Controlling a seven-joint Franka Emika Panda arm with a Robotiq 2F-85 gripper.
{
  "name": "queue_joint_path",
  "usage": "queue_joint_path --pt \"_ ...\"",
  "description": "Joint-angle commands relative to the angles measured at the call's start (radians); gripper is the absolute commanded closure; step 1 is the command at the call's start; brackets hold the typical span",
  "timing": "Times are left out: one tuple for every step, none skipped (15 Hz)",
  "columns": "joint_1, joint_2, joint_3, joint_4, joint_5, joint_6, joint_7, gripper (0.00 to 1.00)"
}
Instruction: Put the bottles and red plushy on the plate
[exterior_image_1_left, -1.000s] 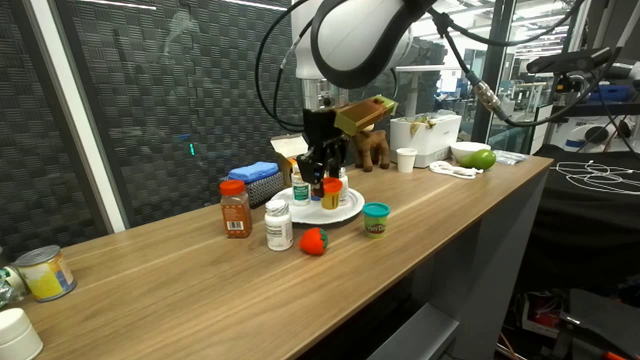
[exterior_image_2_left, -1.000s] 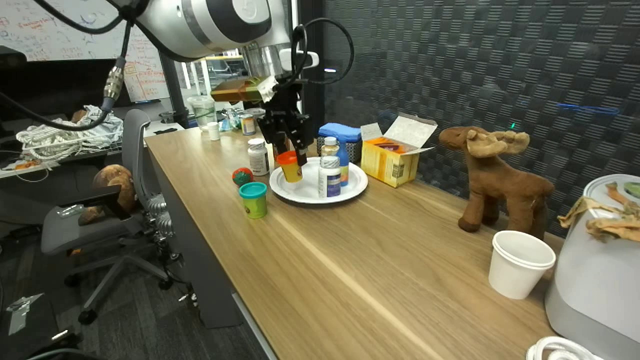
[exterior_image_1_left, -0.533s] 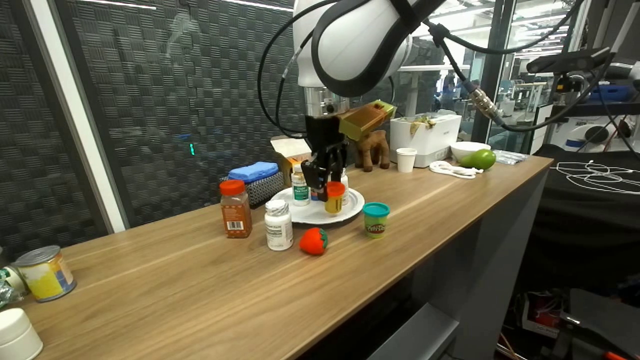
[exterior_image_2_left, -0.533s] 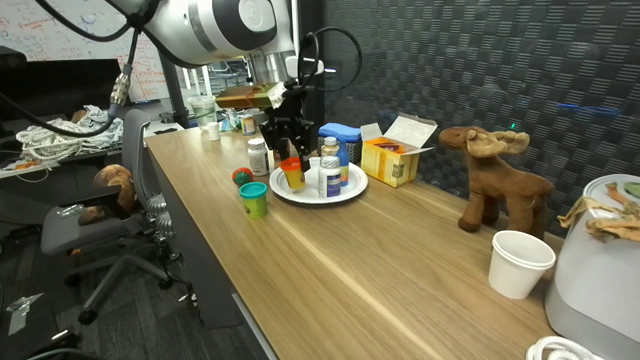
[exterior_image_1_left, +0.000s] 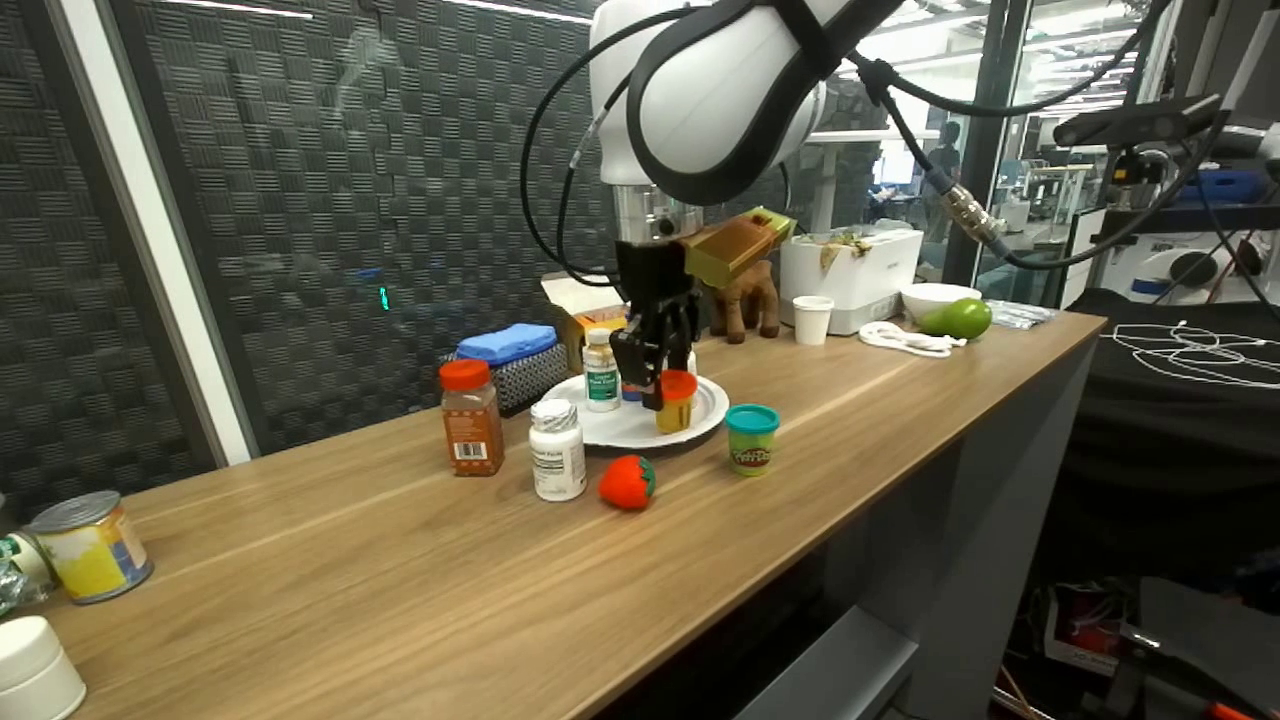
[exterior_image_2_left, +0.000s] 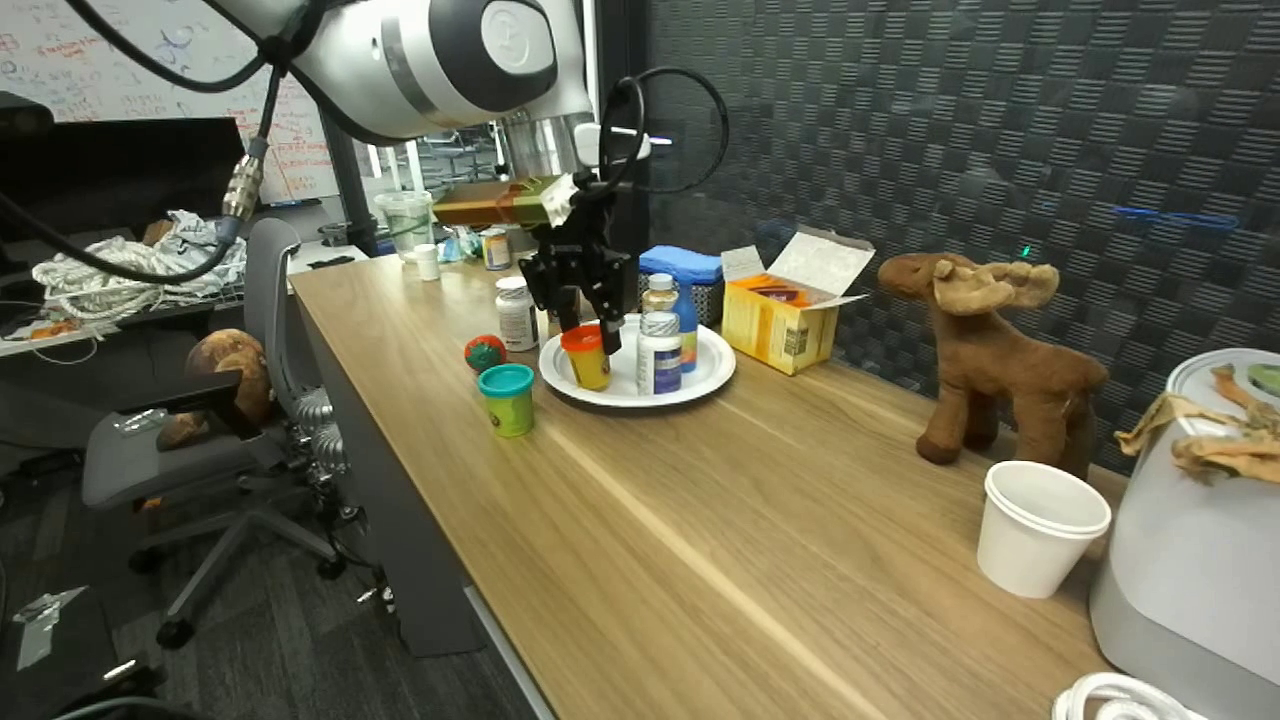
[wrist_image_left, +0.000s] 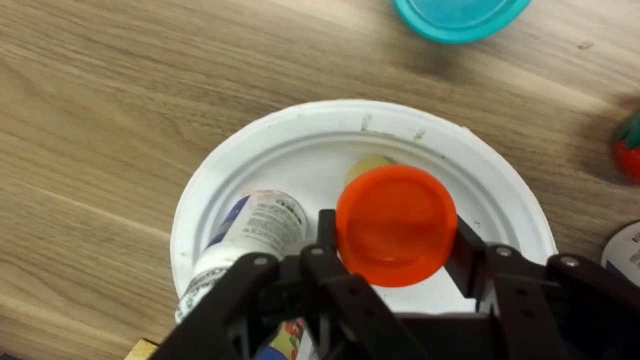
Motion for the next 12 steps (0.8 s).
queue_joint_path --pt "0.005 -0.007 -0.012 -0.01 -0.003 -0.005 -0.015 0.72" --pt "0.004 -0.009 -0.012 -0.013 0.001 -0.005 -0.015 0.53" --pt "0.005 -0.012 -0.011 -0.013 0.001 -0.007 -0.015 0.22" --pt "0.006 -0.017 -0.01 -0.014 0.004 -0.006 -0.015 0.2" --pt "0.01 -0.026 -0.01 -0.018 -0.001 -0.005 -0.007 0.15" --pt "0.014 -0.037 -0.009 -0.023 -0.003 -0.006 -0.002 0.06" --pt "0.021 -0.054 -0.009 -0.032 -0.011 -0.005 0.009 0.01" --pt "0.027 -0.066 -0.009 -0.038 -0.018 -0.008 0.02 0.0" --pt "0.039 -0.09 -0.014 -0.054 -0.044 -0.009 0.044 0.0" --pt "0.045 -0.113 -0.011 -0.068 -0.051 -0.011 0.053 0.0" --pt "0.053 -0.15 -0.009 -0.101 -0.059 -0.006 0.08 0.0" --pt "0.059 -0.175 -0.005 -0.121 -0.061 -0.006 0.101 0.0"
